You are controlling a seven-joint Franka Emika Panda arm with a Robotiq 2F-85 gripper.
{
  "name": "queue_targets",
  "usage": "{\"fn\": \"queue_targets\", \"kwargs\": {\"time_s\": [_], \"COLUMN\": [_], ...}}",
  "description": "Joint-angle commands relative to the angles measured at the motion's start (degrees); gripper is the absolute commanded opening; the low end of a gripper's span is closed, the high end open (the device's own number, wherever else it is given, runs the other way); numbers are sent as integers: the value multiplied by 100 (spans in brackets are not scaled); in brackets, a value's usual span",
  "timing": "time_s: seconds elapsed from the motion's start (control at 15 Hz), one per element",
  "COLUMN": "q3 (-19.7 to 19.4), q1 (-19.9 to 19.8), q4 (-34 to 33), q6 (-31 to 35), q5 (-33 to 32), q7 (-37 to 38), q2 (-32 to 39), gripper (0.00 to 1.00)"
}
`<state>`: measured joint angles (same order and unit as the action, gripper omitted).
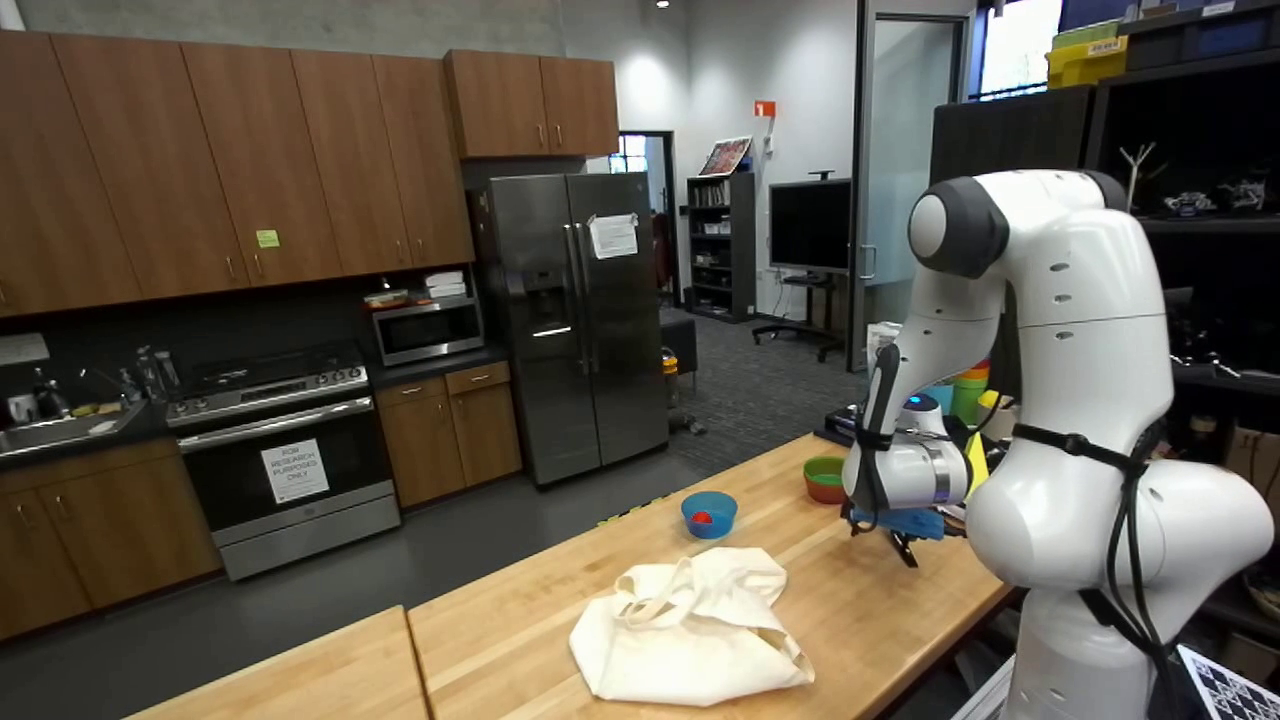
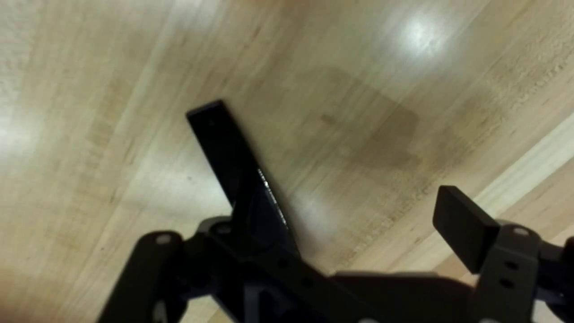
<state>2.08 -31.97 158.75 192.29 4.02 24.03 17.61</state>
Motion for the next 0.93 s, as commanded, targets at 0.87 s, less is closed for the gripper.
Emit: {"fn": "queue_targets", "kwargs": {"time_s": [0.87], "q3": [-2025], "q1": [2328], "q4": [45], "q6": [-752], "q5": [317], "q7": [-2139], "q2": [-277], "gripper": [100]}}
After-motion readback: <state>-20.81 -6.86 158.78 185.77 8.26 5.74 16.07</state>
